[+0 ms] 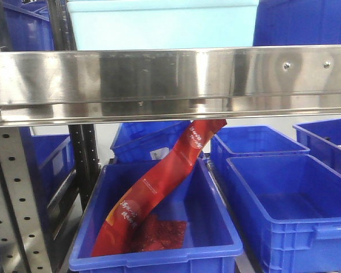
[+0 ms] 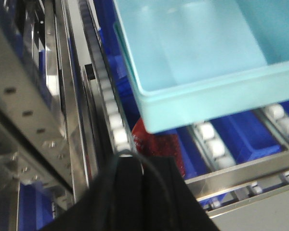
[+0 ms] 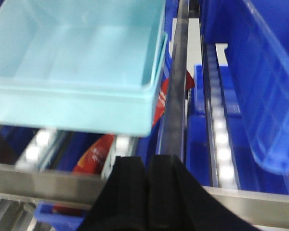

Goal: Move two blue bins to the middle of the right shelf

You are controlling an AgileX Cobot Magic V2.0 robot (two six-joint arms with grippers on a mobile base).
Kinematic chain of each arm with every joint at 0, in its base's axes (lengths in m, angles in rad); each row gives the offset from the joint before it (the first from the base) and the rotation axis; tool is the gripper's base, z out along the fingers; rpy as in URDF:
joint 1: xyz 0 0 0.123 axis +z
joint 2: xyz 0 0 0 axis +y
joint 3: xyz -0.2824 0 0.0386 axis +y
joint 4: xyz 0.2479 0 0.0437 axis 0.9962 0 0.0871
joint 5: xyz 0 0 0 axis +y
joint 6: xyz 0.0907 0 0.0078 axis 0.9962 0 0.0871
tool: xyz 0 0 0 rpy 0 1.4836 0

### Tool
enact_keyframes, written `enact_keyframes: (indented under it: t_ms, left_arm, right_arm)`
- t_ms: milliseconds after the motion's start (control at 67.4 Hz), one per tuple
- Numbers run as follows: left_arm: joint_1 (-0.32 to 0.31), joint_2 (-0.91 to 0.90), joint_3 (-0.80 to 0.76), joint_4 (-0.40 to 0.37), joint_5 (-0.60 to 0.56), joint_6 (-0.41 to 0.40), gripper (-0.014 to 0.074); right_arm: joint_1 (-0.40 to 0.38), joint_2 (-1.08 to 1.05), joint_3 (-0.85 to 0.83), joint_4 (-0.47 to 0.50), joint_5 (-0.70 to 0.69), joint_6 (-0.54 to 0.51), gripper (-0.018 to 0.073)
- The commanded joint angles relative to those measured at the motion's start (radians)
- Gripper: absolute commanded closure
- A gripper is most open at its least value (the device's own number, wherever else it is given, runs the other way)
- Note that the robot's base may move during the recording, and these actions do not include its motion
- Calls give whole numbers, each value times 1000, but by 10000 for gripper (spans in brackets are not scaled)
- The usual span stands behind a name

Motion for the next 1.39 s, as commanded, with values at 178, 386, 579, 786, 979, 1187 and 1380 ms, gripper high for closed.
enact_keyframes:
  t_ms: [178,386,579,786,979,1187,1380]
  left_arm:
    - [-5,-368,522,5,-371,4,707]
    - [-5,-672,929,6,-655,4,707]
    - [-5,-862,1154,6,-772,4,707]
    - [-5,-935,1219,6,-794,4,707]
    - [-5,-935,1219,6,-798,4,707]
    - [-5,-935,1219,6,-798,4,707]
    - [-5,-935,1219,6,-798,4,707]
  right_arm:
    - [-5,-283,416,-15,-260,-6,721]
    - [-5,-528,690,-49,-353,-6,721]
    - [-5,-749,862,-71,-449,-6,721]
    - [-5,-880,953,-83,-494,-6,721]
    - [-5,-884,953,-83,-507,-6,721]
    - [-5,-884,953,-83,-507,-6,721]
    - [-5,-884,953,-83,-507,-6,721]
